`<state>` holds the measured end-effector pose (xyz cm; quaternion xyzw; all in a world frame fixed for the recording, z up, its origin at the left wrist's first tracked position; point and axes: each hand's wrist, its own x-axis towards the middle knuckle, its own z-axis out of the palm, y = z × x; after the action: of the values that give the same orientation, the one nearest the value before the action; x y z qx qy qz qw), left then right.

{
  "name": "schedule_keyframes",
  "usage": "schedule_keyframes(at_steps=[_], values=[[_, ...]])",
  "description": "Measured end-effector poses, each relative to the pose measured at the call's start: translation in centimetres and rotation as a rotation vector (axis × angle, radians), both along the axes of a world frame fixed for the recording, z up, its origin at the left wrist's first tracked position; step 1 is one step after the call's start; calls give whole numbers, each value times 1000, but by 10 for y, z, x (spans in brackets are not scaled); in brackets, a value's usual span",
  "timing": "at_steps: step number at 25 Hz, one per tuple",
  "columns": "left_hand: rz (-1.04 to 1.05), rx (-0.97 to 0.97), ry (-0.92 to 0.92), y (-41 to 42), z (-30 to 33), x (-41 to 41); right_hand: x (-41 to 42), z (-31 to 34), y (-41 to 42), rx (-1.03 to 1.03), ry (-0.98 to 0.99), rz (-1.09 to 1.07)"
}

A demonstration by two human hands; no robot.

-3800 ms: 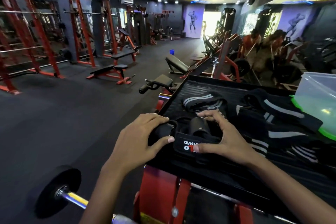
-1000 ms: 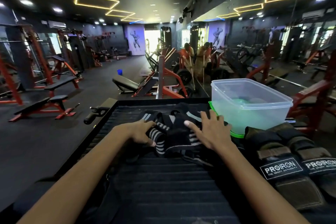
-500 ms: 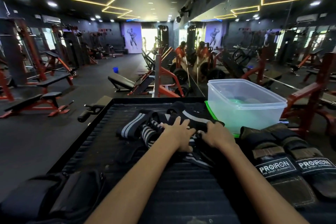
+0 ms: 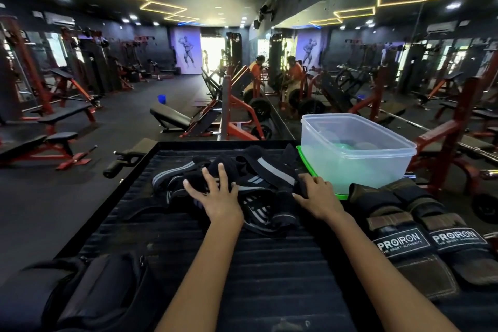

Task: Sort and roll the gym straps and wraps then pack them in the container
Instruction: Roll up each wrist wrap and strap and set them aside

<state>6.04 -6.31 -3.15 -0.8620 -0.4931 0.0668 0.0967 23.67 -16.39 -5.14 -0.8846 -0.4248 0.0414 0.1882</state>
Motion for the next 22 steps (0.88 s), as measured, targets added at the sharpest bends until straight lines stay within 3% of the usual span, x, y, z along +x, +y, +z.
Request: schedule_keyframes(at_steps=[5,9,13,15,16,18,20,22], values=[[-174,-149,-215,3,0,-11,-2,-7,4,-110,-143,83],[-510,-202,-316,-2,2,-9,-1,0,4,142,-77,128],[-556,-128,-274,2,-10,-11,-6,13,4,497,-51,89],[-554,-72,-252,3,-15,-9,-21,22,5,619,40,186],[-541,-62,-248,4,-17,-8,-30,25,7,610,132,285],[-495,-63,-237,4,-18,-8,-45,24,10,372,217,475],[-456,-54,-230,5,-18,-9,-43,14,13,111,59,556],[-420,14,-202,9,-18,-12,-32,13,11,46,-24,526]])
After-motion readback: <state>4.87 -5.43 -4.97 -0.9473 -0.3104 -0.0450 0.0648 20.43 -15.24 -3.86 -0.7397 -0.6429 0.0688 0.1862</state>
